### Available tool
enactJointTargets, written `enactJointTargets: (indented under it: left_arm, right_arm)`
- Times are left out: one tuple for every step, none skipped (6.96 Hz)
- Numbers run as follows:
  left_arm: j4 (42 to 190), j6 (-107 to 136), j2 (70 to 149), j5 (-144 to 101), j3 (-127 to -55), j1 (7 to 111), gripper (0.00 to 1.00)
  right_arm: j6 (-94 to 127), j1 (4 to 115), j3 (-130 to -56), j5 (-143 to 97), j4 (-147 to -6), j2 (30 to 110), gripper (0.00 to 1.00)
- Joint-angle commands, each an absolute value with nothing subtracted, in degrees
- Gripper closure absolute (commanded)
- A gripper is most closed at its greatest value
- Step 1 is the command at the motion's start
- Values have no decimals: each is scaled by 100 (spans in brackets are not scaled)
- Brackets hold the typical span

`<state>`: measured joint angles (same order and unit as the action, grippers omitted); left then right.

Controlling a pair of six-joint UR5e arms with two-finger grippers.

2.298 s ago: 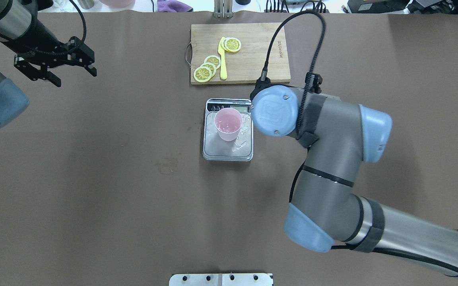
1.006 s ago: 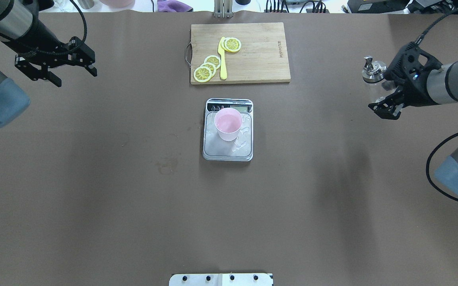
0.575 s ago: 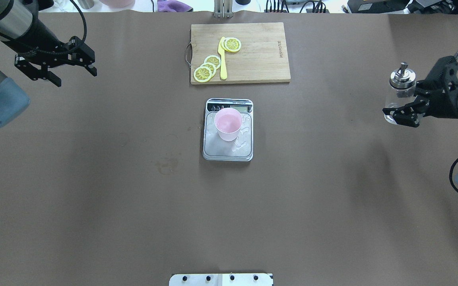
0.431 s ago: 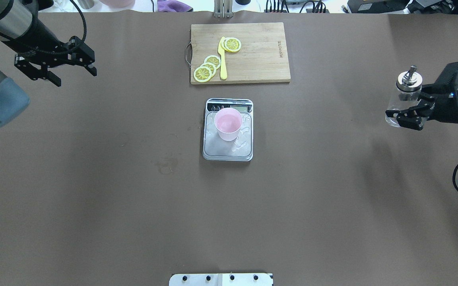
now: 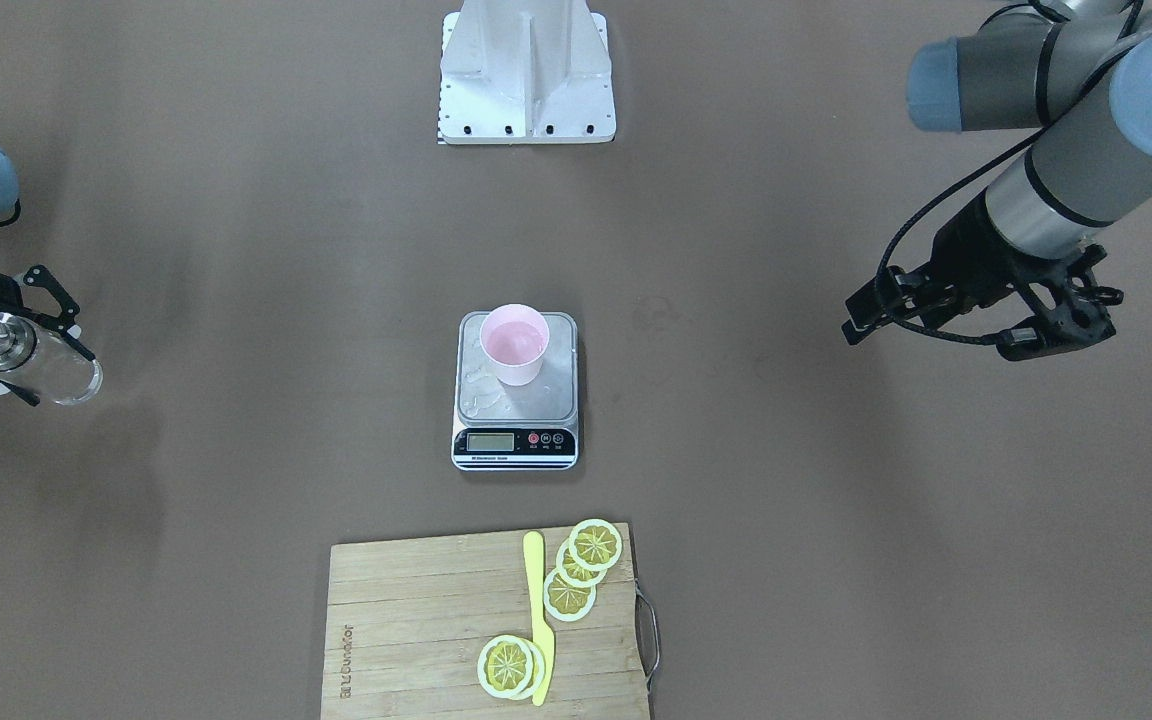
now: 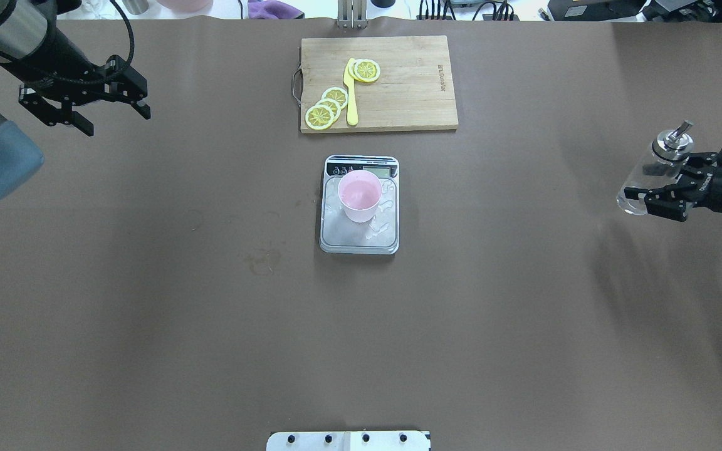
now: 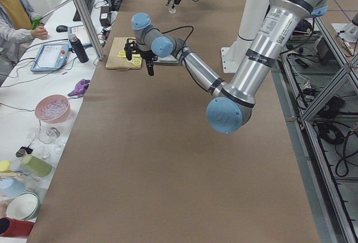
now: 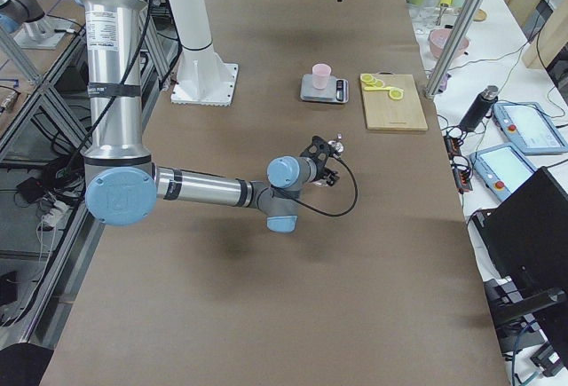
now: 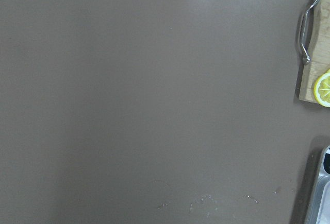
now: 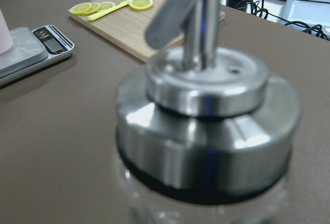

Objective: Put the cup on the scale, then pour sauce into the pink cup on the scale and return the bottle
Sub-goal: 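Lower the dispenser onto the table with the right gripper and release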

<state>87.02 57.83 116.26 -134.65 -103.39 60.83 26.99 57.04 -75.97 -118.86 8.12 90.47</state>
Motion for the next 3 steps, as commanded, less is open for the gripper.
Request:
enactJointTargets:
  left_arm:
    - [8666, 5783, 11637, -13465, -10380, 6091, 2]
    - [8666, 5783, 11628, -13465, -10406, 6091, 2]
    - [8666, 5783, 11628, -13465, -10406, 6100, 2]
  right_arm:
    - [2672, 5704, -7016, -11944, 1509, 9035, 100]
    - [2663, 5704, -6953, -11962, 1599, 8983, 99]
    - [2663, 5704, -6935, -11962, 1600, 8991, 99]
